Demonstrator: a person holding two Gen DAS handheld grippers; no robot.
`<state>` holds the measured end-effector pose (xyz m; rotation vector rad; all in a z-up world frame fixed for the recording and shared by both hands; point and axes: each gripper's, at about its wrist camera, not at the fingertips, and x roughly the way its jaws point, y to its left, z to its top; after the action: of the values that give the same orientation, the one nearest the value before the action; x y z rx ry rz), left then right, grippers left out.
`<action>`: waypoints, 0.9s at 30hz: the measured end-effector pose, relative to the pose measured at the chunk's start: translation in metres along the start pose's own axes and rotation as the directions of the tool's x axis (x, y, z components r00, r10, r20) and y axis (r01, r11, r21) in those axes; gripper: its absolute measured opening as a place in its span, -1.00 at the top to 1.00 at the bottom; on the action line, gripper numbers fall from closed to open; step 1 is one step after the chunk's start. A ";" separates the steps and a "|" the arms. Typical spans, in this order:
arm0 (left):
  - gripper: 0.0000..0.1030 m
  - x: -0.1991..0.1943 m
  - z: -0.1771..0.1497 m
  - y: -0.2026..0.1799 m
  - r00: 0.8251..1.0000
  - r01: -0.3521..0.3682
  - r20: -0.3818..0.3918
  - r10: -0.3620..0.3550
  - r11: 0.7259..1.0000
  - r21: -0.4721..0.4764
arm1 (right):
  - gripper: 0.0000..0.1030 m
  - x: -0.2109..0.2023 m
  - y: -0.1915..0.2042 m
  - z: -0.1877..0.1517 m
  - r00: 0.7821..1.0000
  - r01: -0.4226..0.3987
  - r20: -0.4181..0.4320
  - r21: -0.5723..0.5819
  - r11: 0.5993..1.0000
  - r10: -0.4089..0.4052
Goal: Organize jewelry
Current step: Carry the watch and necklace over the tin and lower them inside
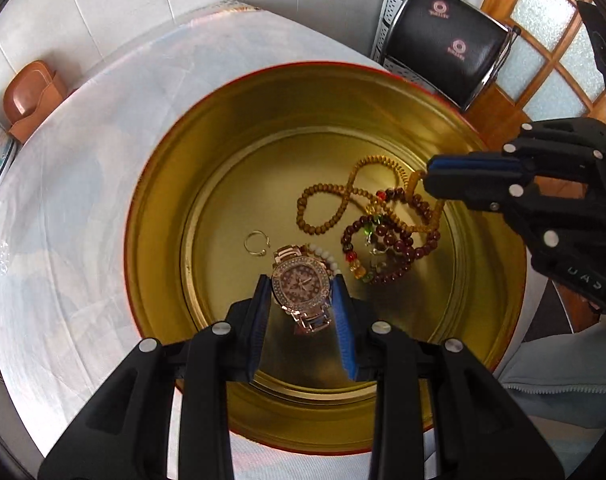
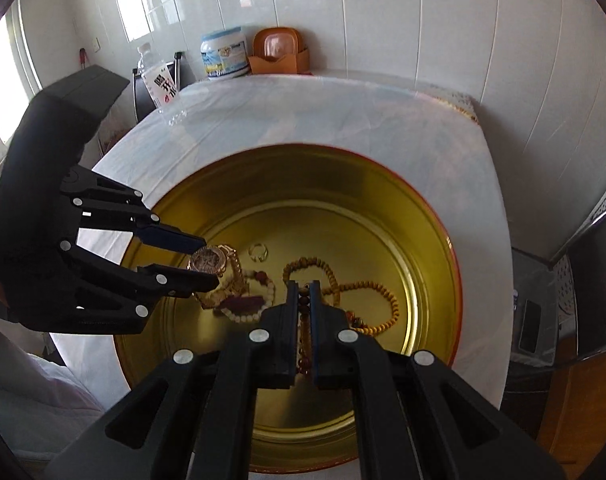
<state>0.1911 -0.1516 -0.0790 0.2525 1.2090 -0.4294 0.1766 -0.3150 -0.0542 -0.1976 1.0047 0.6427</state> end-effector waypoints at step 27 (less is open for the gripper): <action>0.39 0.015 0.003 -0.002 0.995 -0.037 -0.094 0.039 0.999 0.032 | 0.88 0.017 -0.007 -0.003 0.979 -0.077 -0.182 0.055 0.995 0.086</action>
<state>0.1966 -0.1574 -0.0919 0.3240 1.2893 -0.4063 0.1843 -0.3150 -0.0709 -0.1768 1.2108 0.6835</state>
